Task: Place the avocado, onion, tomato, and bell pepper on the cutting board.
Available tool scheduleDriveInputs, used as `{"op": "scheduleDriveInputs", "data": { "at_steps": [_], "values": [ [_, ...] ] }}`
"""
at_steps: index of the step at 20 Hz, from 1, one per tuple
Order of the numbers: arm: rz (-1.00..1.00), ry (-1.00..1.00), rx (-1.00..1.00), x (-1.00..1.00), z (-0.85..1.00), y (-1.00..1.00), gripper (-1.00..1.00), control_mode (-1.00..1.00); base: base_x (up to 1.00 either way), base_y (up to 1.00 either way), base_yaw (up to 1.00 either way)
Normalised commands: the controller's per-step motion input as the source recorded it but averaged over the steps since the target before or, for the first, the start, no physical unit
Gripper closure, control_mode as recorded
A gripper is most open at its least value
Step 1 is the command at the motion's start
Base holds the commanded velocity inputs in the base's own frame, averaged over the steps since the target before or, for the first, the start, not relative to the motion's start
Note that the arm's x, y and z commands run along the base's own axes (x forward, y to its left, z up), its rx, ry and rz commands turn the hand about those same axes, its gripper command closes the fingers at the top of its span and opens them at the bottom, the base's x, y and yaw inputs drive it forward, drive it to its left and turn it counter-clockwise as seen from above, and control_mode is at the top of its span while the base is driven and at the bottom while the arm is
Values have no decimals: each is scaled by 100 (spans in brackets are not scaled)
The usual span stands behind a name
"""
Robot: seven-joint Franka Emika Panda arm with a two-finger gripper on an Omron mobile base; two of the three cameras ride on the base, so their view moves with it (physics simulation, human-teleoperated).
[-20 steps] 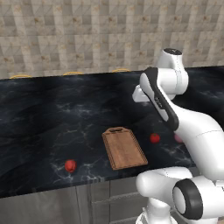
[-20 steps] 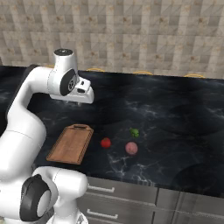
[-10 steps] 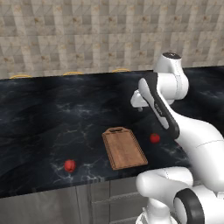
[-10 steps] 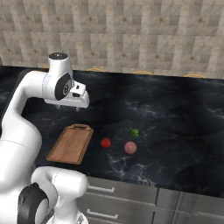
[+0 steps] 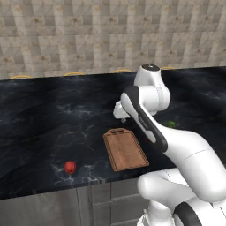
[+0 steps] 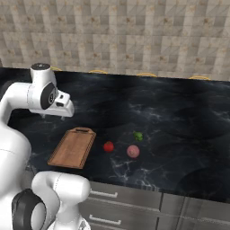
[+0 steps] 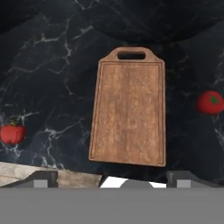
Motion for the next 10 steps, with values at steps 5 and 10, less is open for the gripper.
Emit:
{"op": "scheduleDriveInputs", "data": {
  "at_steps": [5, 10],
  "values": [
    [0, 6, 0, 0, -31, 84, -100, -100, 0, 0, 0],
    [2, 6, 0, -4, -26, 73, -100, -100, 0, 0, 0]
  ]
}}
